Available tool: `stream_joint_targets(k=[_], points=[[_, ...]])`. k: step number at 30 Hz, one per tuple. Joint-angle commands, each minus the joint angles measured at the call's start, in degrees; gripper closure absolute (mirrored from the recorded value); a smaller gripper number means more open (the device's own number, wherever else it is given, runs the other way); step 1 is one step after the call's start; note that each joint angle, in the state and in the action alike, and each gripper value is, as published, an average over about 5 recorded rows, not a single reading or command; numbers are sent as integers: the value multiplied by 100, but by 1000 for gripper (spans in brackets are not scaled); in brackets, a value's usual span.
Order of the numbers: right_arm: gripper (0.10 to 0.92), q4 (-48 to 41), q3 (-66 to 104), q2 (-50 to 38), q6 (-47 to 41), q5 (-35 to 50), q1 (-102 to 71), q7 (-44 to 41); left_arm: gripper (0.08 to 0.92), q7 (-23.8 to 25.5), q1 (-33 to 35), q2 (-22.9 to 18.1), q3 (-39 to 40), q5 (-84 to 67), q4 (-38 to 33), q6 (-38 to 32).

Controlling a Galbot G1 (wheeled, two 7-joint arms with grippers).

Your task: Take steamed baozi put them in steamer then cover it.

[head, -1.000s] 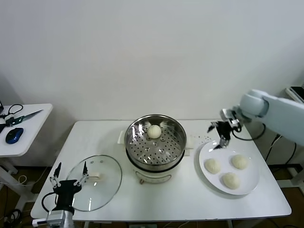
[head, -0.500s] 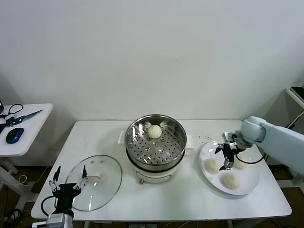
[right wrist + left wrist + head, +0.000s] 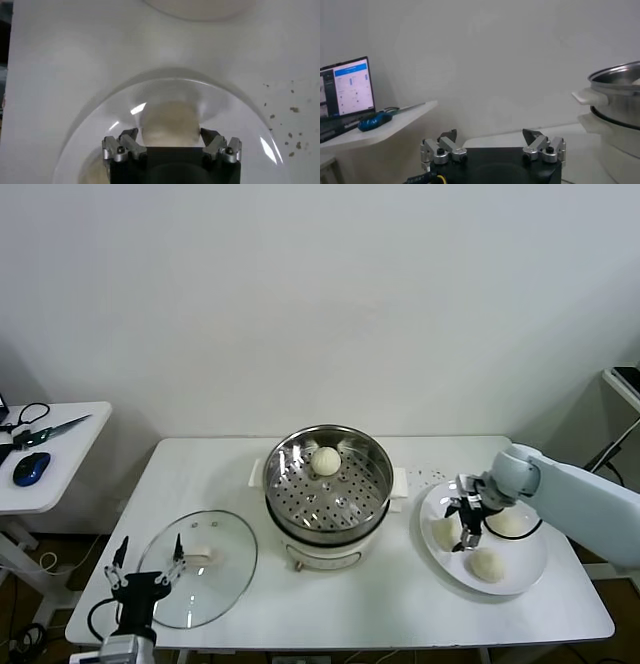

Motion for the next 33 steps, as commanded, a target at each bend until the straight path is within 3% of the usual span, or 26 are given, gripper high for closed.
stream_joint_targets(k=[1, 8, 16, 24, 33], points=[[252, -128, 114, 93, -13, -66, -143, -51, 177, -2, 3, -4, 4, 4, 10, -4], [346, -114, 55, 21, 1, 11, -17, -72, 177, -5, 14, -23, 23, 5, -1, -8], [360, 138, -573, -220, -29, 621, 1124, -22, 177, -4, 67, -26, 31, -4, -37, -33], [355, 309, -2248, 87, -71, 2010, 3680, -26, 177, 1, 81, -21, 112, -31, -125, -12], [351, 403, -3222, 1410, -409, 3907, 5138, 331, 177, -22, 180, 123, 308, -188, -228, -69]])
